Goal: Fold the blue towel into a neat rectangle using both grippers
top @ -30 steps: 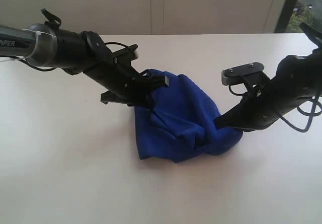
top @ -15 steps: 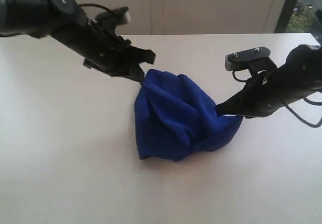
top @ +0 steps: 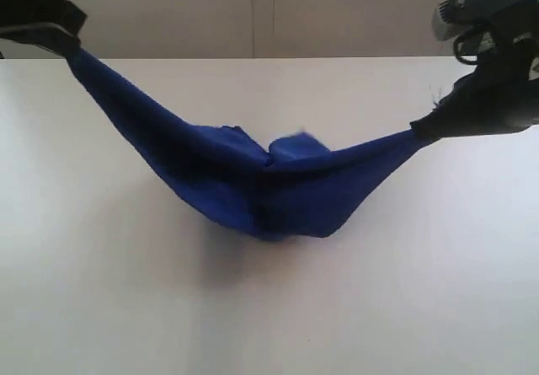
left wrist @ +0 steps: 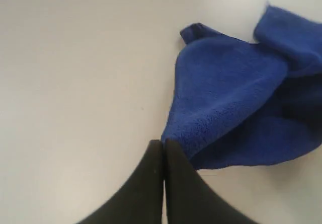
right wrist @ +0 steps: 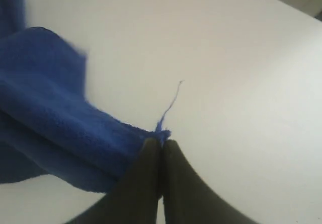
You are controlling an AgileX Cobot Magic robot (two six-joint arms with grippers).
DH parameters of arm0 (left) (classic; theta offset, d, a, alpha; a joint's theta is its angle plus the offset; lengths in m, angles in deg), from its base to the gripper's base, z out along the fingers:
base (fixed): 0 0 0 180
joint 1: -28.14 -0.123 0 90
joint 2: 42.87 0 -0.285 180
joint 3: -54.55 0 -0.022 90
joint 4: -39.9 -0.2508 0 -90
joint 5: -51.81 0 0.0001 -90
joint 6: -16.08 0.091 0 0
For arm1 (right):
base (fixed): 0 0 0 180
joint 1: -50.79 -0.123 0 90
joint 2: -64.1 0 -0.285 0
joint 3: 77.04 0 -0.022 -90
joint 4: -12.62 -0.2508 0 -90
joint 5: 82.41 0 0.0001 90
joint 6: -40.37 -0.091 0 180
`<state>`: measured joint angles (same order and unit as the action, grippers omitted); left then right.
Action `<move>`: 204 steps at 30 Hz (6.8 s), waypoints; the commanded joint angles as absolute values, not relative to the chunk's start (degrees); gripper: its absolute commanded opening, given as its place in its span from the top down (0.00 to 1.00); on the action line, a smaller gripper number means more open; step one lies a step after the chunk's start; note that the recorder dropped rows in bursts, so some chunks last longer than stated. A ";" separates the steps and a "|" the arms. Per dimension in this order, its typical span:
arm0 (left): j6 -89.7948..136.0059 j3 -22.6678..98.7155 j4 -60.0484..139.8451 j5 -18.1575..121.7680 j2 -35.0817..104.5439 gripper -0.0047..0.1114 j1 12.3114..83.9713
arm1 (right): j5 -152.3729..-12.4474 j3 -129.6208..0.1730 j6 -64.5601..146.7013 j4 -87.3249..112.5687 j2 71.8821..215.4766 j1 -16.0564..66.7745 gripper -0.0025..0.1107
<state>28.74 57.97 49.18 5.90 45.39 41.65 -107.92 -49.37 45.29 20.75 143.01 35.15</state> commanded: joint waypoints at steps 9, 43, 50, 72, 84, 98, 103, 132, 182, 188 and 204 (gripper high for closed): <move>16.92 58.04 38.49 -0.77 30.59 0.96 41.40 | -117.06 -49.12 24.93 37.08 124.94 35.48 0.98; 5.37 51.34 37.46 -18.16 1.40 0.96 41.40 | -140.90 -49.12 30.78 20.11 99.10 35.48 0.98; 2.49 34.64 37.32 -3.35 9.57 0.96 41.40 | -134.35 -47.52 30.78 21.30 111.58 35.48 0.98; -3.58 31.42 34.26 55.43 57.04 0.96 36.78 | -101.74 -56.62 0.52 51.73 163.85 39.50 0.98; -3.66 34.87 35.14 56.00 60.70 0.96 35.43 | -99.42 -60.46 0.03 51.65 168.62 42.29 0.98; -3.52 40.87 34.30 21.37 28.90 0.96 35.43 | -118.51 -60.46 14.42 40.04 134.40 42.18 0.98; -3.16 40.74 34.54 11.48 15.93 0.96 35.69 | -126.34 -60.35 24.07 29.33 123.23 42.18 0.98; -3.17 21.29 40.83 31.54 22.07 0.96 35.69 | -107.75 -45.12 28.08 19.44 135.36 42.18 0.98; -1.72 32.46 44.76 71.51 67.84 0.48 30.81 | -82.07 -60.67 24.66 22.61 178.30 48.79 0.58; -1.53 32.46 44.38 71.24 66.78 0.47 30.41 | -86.49 -60.67 24.66 22.61 177.04 48.79 0.59; -1.95 35.99 33.54 57.09 63.47 0.96 36.89 | -110.19 -60.75 36.67 17.72 168.78 48.53 0.98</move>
